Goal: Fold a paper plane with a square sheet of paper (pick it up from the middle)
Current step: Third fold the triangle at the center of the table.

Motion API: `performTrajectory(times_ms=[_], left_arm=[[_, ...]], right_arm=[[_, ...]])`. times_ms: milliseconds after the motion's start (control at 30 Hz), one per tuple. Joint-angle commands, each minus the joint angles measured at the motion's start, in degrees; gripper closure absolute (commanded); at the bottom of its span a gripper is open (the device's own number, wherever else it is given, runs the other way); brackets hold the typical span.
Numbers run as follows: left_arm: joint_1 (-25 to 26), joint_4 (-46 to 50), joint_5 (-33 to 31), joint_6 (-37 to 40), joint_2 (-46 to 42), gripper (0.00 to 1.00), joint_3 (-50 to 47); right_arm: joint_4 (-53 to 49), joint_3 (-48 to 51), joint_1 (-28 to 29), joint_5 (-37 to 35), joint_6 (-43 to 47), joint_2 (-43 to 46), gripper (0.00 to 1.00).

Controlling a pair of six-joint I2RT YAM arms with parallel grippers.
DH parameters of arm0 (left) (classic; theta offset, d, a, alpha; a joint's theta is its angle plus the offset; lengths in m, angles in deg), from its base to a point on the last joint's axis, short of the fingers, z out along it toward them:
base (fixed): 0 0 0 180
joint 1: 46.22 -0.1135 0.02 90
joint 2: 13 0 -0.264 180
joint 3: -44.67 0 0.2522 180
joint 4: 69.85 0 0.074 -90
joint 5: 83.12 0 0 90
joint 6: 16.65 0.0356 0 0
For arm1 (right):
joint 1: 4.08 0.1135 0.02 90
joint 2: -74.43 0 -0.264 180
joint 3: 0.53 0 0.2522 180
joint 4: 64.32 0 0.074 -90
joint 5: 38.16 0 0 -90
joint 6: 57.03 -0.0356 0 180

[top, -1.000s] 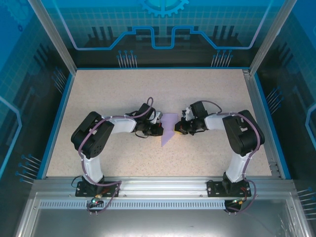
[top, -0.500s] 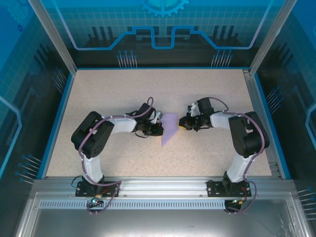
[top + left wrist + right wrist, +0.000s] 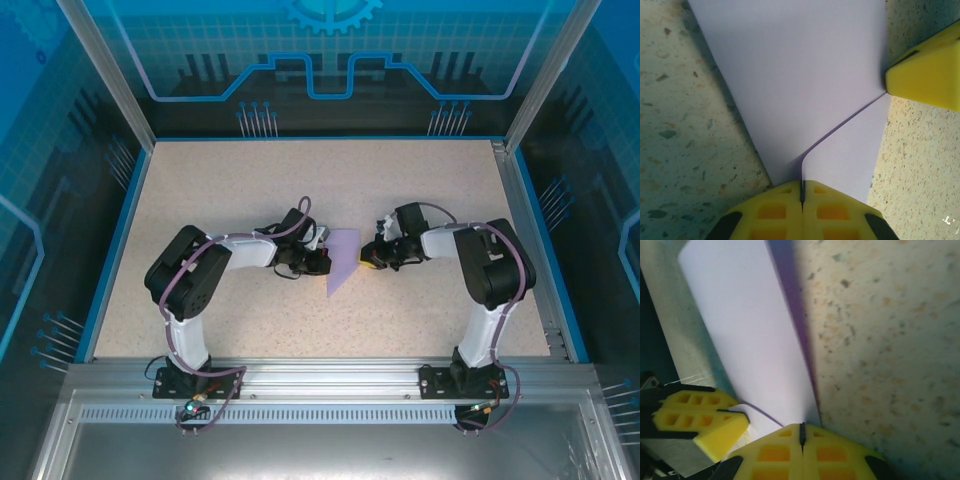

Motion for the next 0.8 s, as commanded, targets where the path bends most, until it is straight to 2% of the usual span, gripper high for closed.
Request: performTrajectory(times_ms=[0,100,367,467,767], left_arm=[[-0.01,7.76,-4.33,1.72,4.60,1.00,-2.36],[0.03,7.57,-4.50,1.56,4.36,1.00,-2.72],[0.07,7.35,-4.25,1.43,4.23,1.00,-2.76],[0.05,7.79,-4.46,1.71,3.88,1.00,-2.66],[0.04,9.99,-4.94,1.06,1.73,1.00,-0.76]], right_arm=[[-4.12,-1.37,0.47,-4.77,2.90,-2.42,0.97],[-6.77,-2.84,0.66,-3.89,4.33,-2.32,0.96],[-12.02,-6.90,2.73,-2.14,5.21,5.68,0.96],[-11.88,-8.34,4.63,-1.98,4.08,3.45,1.00],[-9.19,-7.04,6.44,-4.41,2.62,-2.59,1.00]])
